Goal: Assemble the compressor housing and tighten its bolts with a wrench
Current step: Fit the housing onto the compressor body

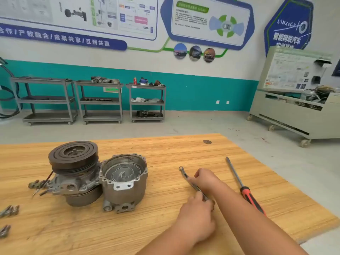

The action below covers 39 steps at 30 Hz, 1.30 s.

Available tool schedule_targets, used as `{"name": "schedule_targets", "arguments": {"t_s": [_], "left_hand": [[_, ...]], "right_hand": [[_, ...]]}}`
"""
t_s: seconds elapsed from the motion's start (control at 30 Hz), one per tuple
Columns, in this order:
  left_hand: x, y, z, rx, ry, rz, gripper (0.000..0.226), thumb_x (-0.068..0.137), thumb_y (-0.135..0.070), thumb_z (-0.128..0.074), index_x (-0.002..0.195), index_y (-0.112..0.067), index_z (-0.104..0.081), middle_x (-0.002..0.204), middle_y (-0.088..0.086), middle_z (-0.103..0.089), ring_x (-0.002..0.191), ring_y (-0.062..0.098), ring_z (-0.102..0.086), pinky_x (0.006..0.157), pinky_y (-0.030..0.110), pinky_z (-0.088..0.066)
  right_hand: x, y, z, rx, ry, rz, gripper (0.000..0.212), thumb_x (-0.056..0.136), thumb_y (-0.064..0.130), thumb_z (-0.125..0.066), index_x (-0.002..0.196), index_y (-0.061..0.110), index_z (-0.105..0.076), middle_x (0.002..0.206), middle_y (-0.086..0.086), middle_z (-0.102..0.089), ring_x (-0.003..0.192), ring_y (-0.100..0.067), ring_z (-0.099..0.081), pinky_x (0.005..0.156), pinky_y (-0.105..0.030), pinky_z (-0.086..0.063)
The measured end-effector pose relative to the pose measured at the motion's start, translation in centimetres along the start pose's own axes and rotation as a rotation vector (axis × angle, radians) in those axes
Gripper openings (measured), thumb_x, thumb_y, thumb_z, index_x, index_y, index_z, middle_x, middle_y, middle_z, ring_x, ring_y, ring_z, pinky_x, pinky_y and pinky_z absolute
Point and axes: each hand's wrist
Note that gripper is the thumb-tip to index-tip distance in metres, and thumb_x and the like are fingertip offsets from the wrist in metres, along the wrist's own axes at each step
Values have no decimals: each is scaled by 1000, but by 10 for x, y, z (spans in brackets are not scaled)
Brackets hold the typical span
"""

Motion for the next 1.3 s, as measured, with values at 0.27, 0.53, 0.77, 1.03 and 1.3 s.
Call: {"name": "schedule_targets", "arguments": {"t_s": [0.27,0.53,0.77,1.03,1.3], "left_hand": [[26,4,-11,85,64,34,56,91,-38,-52,137,-8,-41,141,19,-32,130,38,-25,107,47,-29],[-8,7,18,-46,58,-17,45,93,-24,-52,133,-4,-46,137,18,-37,126,37,-33,103,48,-35],[-123,61,123,-540,-454,-547,29,91,-17,-54,119,-16,-60,111,0,-64,86,13,-65,74,25,-51],[-147,255,159,-737,-1204,392,22,100,-33,-42,121,-32,-49,123,-4,-54,116,15,-50,101,41,-42],[-133,294,131,-963,-606,328,103,62,-92,-44,145,-32,-34,149,-11,-37,137,10,-35,113,35,-32]], "right_hand": [[13,-5,-11,-168,-19,28,13,88,28,-58,81,17,-56,85,1,-63,80,-15,-56,61,-24,-41],[14,-7,-15,-86,-32,4,17,87,31,-61,95,18,-54,99,-2,-63,87,-17,-56,66,-27,-40],[-28,126,9,310,-133,615,32,88,31,-63,117,19,-55,121,1,-56,117,-15,-50,96,-28,-39],[-68,255,-25,-129,298,734,101,70,55,-74,147,24,-15,148,1,-37,128,-21,-42,95,-32,-37],[-43,269,-38,12,260,689,104,64,44,-83,144,13,-23,143,-3,-41,126,-19,-43,96,-29,-38]]}}
Point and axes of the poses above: each hand's wrist, its own x-axis towards the middle knuckle, its own z-axis out of the back of the hand, y = z × x
